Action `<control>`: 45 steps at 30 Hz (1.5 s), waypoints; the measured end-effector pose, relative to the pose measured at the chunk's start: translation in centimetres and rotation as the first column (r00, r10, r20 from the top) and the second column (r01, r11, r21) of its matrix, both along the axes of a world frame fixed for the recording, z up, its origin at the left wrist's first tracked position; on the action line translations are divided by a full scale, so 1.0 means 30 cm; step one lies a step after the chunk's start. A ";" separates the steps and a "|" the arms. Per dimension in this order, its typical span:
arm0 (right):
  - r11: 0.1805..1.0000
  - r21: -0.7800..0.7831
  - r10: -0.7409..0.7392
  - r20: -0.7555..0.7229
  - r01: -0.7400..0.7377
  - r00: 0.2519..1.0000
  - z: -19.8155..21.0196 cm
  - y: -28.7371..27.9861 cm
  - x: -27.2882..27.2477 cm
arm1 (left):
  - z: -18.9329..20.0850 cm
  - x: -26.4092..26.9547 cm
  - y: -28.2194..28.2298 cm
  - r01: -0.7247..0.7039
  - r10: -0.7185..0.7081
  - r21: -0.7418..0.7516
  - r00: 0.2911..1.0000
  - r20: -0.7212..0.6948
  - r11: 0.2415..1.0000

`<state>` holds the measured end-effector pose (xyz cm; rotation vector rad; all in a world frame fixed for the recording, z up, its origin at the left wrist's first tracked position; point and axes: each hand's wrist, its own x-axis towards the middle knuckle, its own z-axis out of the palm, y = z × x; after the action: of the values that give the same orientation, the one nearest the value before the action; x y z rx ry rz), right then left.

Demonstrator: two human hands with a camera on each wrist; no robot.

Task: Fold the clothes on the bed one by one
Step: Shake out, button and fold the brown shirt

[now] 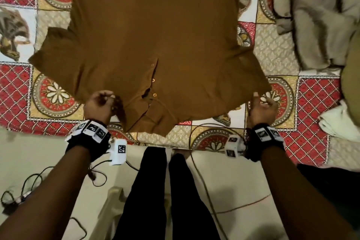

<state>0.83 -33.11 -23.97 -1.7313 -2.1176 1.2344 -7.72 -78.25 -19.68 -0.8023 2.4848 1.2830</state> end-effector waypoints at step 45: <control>0.634 -0.476 0.636 -0.129 -0.610 0.761 0.136 0.325 -1.648 | -0.071 0.004 1.355 0.618 -0.618 -0.050 0.786 0.020 0.784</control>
<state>-48.61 -23.38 -19.91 -1.1440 -2.7387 2.0908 -7.61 -37.59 -21.81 0.0416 2.4617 0.9621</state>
